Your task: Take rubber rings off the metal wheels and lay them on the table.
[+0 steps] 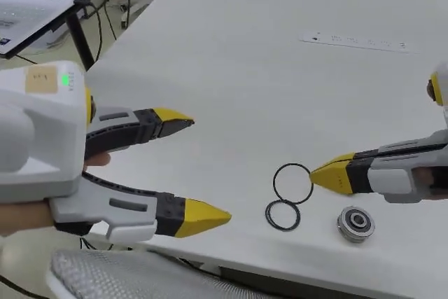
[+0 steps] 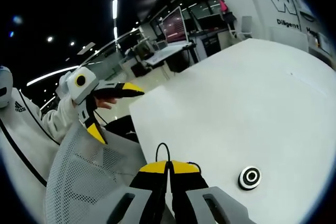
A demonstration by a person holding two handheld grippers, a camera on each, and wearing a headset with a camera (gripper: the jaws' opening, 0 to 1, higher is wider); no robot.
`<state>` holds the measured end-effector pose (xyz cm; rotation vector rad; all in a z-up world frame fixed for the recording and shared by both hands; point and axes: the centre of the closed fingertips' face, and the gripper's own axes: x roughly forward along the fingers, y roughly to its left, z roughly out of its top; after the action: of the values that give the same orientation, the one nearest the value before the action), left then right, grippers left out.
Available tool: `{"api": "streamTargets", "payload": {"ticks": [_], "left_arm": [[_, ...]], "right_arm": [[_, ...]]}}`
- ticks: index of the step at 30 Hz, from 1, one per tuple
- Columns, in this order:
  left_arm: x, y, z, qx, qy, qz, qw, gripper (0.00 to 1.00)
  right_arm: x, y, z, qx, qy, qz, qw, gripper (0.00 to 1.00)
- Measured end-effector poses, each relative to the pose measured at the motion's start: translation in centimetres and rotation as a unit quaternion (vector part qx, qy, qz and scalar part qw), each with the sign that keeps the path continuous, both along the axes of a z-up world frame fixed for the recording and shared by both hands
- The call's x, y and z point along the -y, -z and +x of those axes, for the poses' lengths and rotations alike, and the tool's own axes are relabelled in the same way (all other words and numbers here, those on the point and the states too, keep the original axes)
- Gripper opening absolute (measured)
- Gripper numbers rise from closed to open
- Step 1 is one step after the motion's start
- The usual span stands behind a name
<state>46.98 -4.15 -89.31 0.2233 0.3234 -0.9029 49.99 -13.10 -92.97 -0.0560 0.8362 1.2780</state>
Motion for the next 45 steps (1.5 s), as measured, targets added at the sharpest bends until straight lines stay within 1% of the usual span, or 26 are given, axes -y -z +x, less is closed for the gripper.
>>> {"api": "streamTargets", "payload": {"ticks": [1,3,4,6,9,11,15,19,21,22,24,26,30,35,43,45], "left_arm": [[0.0,0.0,0.0,0.000,-0.004,-0.001,1.0000,0.75],[0.2,0.0,-0.1,-0.003,-0.011,0.000,0.9999,0.76],[0.2,0.0,-0.1,-0.004,-0.019,0.001,0.9998,0.76],[0.4,-0.1,-0.1,-0.012,-0.032,-0.004,0.9994,0.77],[1.0,-0.4,-0.2,-0.012,-0.031,-0.007,0.9994,0.77],[1.3,-0.3,-0.2,-0.013,-0.034,-0.002,0.9993,0.78],[1.9,-0.4,-0.1,-0.014,-0.033,-0.003,0.9994,0.78],[2.5,-0.2,0.1,-0.016,-0.028,-0.001,0.9995,0.78],[3.1,-0.1,0.1,-0.018,-0.023,-0.005,0.9996,0.78],[3.3,0.1,0.0,-0.021,-0.018,-0.003,0.9996,0.78],[3.8,0.5,-0.1,-0.025,-0.011,0.008,0.9996,0.79],[4.0,0.7,-0.2,-0.027,-0.009,0.009,0.9996,0.79],[4.1,0.8,-0.3,-0.031,-0.012,0.006,0.9994,0.79],[3.8,1.0,-0.2,-0.035,-0.022,0.008,0.9991,0.79],[3.6,1.2,0.1,-0.039,-0.028,0.011,0.9988,0.78],[3.5,1.3,0.1,-0.039,-0.031,0.012,0.9987,0.78]], "right_arm": [[0.1,0.2,0.0,-0.002,0.000,-0.003,1.0000,0.00],[0.2,0.3,-0.1,-0.006,-0.006,-0.002,1.0000,0.00],[0.2,0.5,-0.2,-0.014,-0.008,0.000,0.9999,0.00],[0.3,0.7,-0.2,-0.022,-0.008,-0.002,0.9997,0.00],[0.3,1.0,-0.4,-0.023,-0.017,-0.003,0.9996,0.00],[0.3,1.4,-0.2,-0.027,-0.016,-0.006,0.9995,0.00],[0.2,1.9,-0.1,-0.035,-0.015,-0.006,0.9993,0.00],[0.1,2.5,0.1,-0.036,-0.015,-0.013,0.9992,0.00],[-0.3,2.9,0.2,-0.056,-0.012,-0.002,0.9984,0.00],[-0.3,3.1,0.3,-0.063,-0.010,-0.004,0.9980,0.00],[-0.6,3.7,0.3,-0.064,-0.014,-0.008,0.9978,0.00],[-0.6,4.4,0.2,-0.066,-0.018,-0.019,0.9975,0.00],[-0.5,5.5,0.4,-0.071,-0.017,-0.028,0.9969,0.00],[0.0,6.6,1.0,-0.079,-0.002,-0.040,0.9961,0.00],[-0.1,7.4,0.9,-0.093,0.002,-0.045,0.9946,0.00],[0.0,7.6,0.9,-0.093,0.004,-0.050,0.9944,0.00]]}}
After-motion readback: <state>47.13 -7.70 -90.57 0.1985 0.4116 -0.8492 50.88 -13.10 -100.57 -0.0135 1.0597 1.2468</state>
